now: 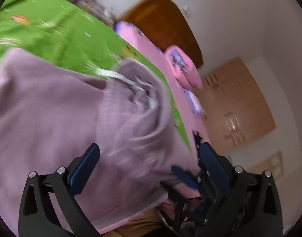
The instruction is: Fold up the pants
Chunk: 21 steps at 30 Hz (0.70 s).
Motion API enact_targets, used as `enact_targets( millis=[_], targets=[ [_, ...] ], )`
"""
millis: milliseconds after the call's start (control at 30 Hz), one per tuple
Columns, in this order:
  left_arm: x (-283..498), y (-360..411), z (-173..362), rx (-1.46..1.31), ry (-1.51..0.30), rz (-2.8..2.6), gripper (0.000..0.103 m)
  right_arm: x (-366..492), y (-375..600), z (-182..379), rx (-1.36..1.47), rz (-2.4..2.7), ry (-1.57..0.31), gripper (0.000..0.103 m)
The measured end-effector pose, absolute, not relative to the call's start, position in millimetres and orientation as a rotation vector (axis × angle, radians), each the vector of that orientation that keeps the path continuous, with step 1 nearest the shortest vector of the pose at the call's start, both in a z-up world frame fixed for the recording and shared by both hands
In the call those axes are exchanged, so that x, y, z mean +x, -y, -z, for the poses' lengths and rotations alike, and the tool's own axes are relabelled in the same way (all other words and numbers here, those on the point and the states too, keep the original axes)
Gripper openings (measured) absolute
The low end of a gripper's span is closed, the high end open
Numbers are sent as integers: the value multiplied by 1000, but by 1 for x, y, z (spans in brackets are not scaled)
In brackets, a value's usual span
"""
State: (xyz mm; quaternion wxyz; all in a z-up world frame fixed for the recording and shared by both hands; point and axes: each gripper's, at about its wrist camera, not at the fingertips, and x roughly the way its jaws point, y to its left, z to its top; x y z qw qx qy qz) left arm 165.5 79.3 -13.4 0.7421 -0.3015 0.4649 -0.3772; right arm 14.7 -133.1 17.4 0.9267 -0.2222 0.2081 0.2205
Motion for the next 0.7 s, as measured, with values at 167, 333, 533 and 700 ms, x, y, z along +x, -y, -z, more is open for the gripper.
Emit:
enact_targets(
  millis=[167,333,533,700],
  targets=[
    [177,-59,21,-605,-1081,755,101,12,139,-13,-456,-441,-436,31],
    [159,-74,28,-614,-1074,723,101,26,170,-19,-311,-448,-528,88],
    [155,-86,32,-715,-1049,817,101,43,158,-27,-327,-482,-565,69],
    [151,-82,33,-723,-1036,849,101,63,164,-48,-316,-462,-593,57]
  ],
)
